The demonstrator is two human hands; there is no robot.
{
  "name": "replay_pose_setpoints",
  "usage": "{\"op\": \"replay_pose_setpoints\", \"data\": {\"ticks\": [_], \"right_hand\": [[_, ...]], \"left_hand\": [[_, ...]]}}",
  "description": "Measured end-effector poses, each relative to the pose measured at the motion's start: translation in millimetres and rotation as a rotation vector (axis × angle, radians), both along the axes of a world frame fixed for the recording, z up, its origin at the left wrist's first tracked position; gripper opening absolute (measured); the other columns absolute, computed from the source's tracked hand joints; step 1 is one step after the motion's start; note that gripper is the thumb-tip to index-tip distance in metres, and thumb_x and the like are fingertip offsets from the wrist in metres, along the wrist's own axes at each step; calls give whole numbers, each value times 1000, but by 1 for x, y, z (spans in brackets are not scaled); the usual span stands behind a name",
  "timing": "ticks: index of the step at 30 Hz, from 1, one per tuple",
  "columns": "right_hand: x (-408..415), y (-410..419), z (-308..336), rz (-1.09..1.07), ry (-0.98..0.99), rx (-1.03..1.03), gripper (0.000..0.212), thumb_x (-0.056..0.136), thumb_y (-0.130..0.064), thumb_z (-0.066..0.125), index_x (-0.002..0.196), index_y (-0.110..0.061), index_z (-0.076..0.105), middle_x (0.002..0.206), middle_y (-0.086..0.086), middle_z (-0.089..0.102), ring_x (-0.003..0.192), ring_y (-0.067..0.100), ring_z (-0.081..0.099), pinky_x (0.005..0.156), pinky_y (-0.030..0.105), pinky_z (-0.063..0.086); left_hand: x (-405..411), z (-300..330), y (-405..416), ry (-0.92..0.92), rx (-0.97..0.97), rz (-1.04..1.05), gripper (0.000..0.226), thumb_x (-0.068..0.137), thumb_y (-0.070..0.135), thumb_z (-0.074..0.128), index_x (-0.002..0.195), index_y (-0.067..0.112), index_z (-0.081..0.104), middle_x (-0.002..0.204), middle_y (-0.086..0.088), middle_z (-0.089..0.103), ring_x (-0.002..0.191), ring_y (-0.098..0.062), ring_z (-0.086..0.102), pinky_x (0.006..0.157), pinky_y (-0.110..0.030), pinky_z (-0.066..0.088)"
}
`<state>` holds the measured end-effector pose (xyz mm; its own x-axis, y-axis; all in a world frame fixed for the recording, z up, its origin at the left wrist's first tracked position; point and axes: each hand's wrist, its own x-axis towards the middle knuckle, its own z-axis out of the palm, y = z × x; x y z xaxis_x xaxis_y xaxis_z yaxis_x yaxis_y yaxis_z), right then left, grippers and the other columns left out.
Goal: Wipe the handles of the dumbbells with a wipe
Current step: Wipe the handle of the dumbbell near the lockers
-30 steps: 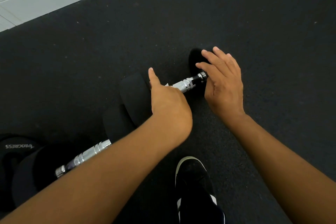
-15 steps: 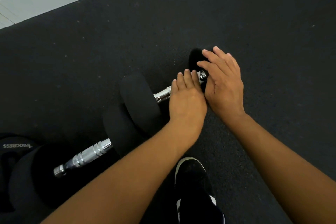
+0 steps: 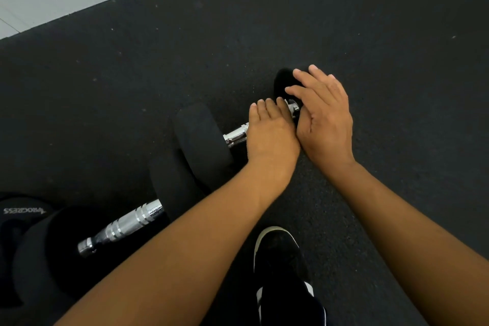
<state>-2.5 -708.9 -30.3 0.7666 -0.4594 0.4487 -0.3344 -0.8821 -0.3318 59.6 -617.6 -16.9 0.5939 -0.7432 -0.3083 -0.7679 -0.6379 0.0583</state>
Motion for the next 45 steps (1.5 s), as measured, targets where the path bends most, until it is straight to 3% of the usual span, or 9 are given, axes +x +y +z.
{"op": "replay_pose_setpoints", "data": {"ticks": [5,13,22,26,30,35,38,42,45], "right_hand": [[-5,2,-1,10,-14,43,35,99,-3,44,118,-7,73,139,8,64,142,25,48,124,44,28],[-3,1,5,14,-37,123,34,98,0,46,118,-6,73,135,10,66,140,26,51,124,41,28],[-10,1,4,30,-16,137,34,98,1,47,119,-7,72,138,8,65,142,23,47,125,41,26],[-8,1,7,22,-27,172,34,98,-1,46,118,-7,73,136,8,66,142,23,49,124,45,29],[-5,3,9,15,-38,203,36,96,2,46,116,-6,74,134,8,68,140,25,50,124,44,29],[-9,2,8,15,-49,212,35,97,2,46,115,-7,74,133,7,68,140,24,51,123,47,31],[-9,3,9,9,-78,245,38,95,8,45,116,-7,74,131,6,69,139,24,52,124,45,30],[-17,20,18,-87,-187,374,42,91,13,44,117,-4,73,127,4,70,135,19,56,120,39,37],[-36,49,26,-201,-246,445,41,91,13,49,118,-7,72,124,1,69,125,17,61,109,31,46]], "left_hand": [[-33,-4,20,-163,108,-184,71,107,29,24,152,-12,-12,162,-35,-5,153,-45,1,125,-52,5],[2,0,-12,-14,15,-32,64,104,26,38,156,-3,14,159,-25,30,150,-38,26,125,-48,14],[-23,-2,9,-129,1,-188,64,107,26,26,157,-6,2,164,-29,11,153,-41,13,126,-49,9],[-11,0,-4,-33,2,-92,61,106,24,32,156,-5,14,159,-27,29,147,-40,31,124,-48,19],[9,1,-16,49,-90,-1,41,102,19,37,138,0,44,128,-16,62,118,-31,60,112,-43,36],[-11,11,6,41,-74,-117,56,104,13,25,156,-4,15,161,-28,24,150,-40,24,125,-48,16],[-26,28,28,131,-34,-202,55,102,7,26,156,-5,20,163,-29,16,153,-41,17,125,-49,15],[-14,49,39,347,-269,65,48,98,7,48,146,15,43,139,-9,51,126,-29,54,102,-39,45],[-2,70,45,457,-419,301,57,96,3,49,149,25,43,134,-5,58,119,-25,58,94,-31,45]]}}
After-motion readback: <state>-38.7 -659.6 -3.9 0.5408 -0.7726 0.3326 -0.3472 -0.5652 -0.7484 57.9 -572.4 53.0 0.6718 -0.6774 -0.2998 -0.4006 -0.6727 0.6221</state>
